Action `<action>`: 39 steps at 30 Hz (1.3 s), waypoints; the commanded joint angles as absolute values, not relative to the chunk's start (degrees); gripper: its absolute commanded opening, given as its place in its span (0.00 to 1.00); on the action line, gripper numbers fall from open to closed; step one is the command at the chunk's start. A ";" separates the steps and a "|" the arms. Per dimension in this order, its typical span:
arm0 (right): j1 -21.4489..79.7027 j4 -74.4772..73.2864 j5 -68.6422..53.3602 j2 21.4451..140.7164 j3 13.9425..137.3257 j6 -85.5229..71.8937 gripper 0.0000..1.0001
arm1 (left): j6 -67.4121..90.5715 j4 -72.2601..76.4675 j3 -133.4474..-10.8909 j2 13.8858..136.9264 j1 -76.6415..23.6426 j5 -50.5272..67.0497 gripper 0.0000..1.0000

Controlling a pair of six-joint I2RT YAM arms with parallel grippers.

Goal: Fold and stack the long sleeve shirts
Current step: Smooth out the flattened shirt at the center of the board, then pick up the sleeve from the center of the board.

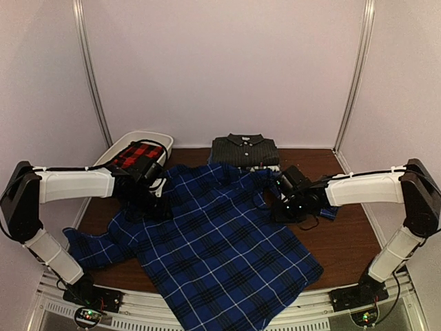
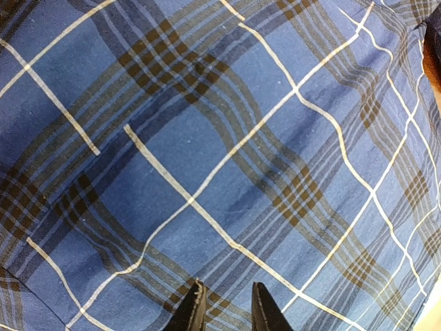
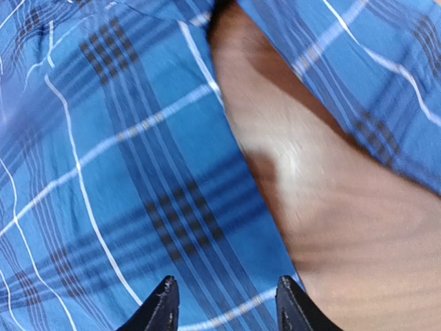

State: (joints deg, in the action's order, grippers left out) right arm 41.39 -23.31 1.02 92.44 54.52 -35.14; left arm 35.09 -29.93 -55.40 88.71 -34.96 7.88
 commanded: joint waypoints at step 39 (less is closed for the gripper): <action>4.17 -20.27 12.99 97.02 56.25 -35.66 0.77 | 30.23 -27.26 -64.89 90.31 -34.63 14.72 0.24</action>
State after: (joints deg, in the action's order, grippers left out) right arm 5.65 -19.20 9.80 95.18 54.04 -36.99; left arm 31.33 -27.57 -63.46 92.40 -34.96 14.35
